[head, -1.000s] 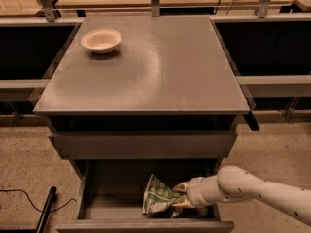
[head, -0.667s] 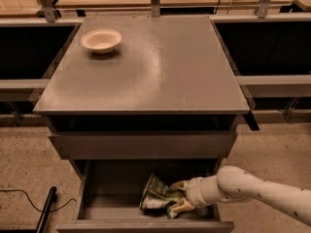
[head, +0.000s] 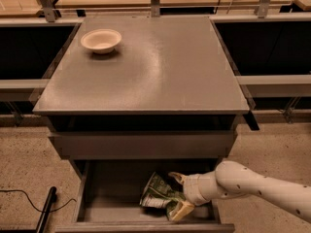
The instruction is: Place green jalapeno chip bag into middle drawer
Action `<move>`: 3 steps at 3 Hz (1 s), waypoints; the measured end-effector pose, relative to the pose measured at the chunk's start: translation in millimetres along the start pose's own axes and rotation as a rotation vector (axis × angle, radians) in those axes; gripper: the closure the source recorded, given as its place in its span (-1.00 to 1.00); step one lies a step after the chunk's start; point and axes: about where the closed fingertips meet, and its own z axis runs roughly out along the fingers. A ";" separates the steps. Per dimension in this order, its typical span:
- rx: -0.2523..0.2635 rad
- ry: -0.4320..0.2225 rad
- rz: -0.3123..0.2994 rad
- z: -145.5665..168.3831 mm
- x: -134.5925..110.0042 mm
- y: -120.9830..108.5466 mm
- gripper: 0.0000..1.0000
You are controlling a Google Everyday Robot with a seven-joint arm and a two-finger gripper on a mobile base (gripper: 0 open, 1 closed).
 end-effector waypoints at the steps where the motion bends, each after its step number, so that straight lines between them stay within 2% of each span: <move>1: 0.004 -0.005 -0.034 -13.2 -18.1 -0.1 -0.52; 2: 0.019 0.010 -0.055 -37.1 -33.2 9.3 -0.68; 3: 0.019 0.012 -0.058 -37.4 -33.8 9.1 -0.99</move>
Offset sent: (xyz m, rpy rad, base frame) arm -0.0334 -0.0127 0.0850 -0.0491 -0.0891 0.0237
